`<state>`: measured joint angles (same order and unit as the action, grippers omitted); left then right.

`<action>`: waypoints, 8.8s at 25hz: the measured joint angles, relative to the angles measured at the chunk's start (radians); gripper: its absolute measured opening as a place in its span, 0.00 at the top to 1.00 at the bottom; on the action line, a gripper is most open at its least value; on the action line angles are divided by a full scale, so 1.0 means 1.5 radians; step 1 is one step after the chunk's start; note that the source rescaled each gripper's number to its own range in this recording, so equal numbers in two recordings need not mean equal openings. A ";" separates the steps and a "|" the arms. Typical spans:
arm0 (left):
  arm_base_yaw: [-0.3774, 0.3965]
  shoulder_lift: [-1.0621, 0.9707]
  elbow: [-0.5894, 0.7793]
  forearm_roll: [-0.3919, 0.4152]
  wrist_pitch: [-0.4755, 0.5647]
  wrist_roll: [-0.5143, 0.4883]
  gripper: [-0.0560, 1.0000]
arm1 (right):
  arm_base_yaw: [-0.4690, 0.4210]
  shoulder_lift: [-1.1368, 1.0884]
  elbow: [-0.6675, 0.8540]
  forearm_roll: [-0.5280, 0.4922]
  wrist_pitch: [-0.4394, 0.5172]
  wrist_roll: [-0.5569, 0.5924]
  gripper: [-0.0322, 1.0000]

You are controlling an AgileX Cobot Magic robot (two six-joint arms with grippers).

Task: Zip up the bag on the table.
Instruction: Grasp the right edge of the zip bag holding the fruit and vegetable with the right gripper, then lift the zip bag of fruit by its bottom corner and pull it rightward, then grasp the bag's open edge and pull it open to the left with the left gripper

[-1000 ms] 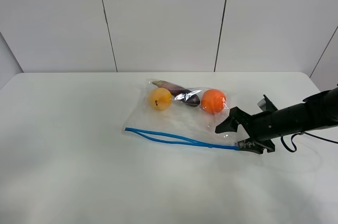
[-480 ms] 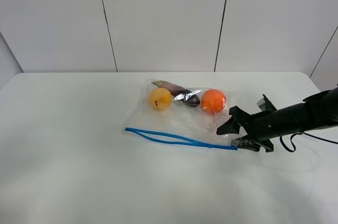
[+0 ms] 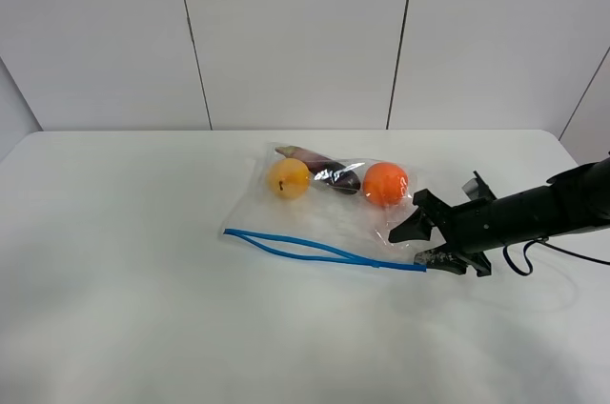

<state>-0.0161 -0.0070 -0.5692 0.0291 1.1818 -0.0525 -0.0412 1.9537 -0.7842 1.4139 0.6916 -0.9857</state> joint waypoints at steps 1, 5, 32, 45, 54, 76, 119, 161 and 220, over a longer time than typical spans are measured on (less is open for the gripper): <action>0.000 0.000 0.000 0.000 0.000 0.000 0.00 | 0.000 0.000 0.000 0.000 0.001 0.000 0.34; 0.000 0.000 0.000 0.000 0.000 0.000 0.00 | 0.000 0.000 0.000 0.009 0.026 -0.007 0.37; 0.000 0.000 0.000 0.000 0.000 0.000 0.00 | 0.000 0.000 0.000 0.080 0.063 -0.056 0.64; 0.000 0.000 0.000 0.000 0.000 0.002 0.00 | 0.000 0.000 0.000 0.075 0.045 -0.058 0.97; 0.000 0.000 0.000 0.000 0.000 0.002 0.00 | 0.000 -0.004 0.000 0.073 0.083 -0.079 0.97; 0.000 0.000 0.000 0.000 0.000 0.008 0.00 | -0.016 -0.032 0.000 0.155 0.141 -0.140 0.97; 0.000 0.028 -0.015 -0.019 -0.029 0.017 0.00 | -0.039 -0.032 0.000 0.138 0.203 -0.157 0.97; -0.476 0.766 -0.294 -0.032 -0.437 0.135 0.00 | -0.039 -0.032 0.000 0.104 0.190 -0.165 0.97; -0.566 1.307 -0.441 -0.019 -0.713 0.318 0.00 | -0.039 -0.032 0.000 0.078 0.248 -0.132 0.97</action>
<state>-0.8657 1.9529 -1.2309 0.0000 0.1123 0.4241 -0.0993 1.9063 -0.7842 1.5316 1.0635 -1.1842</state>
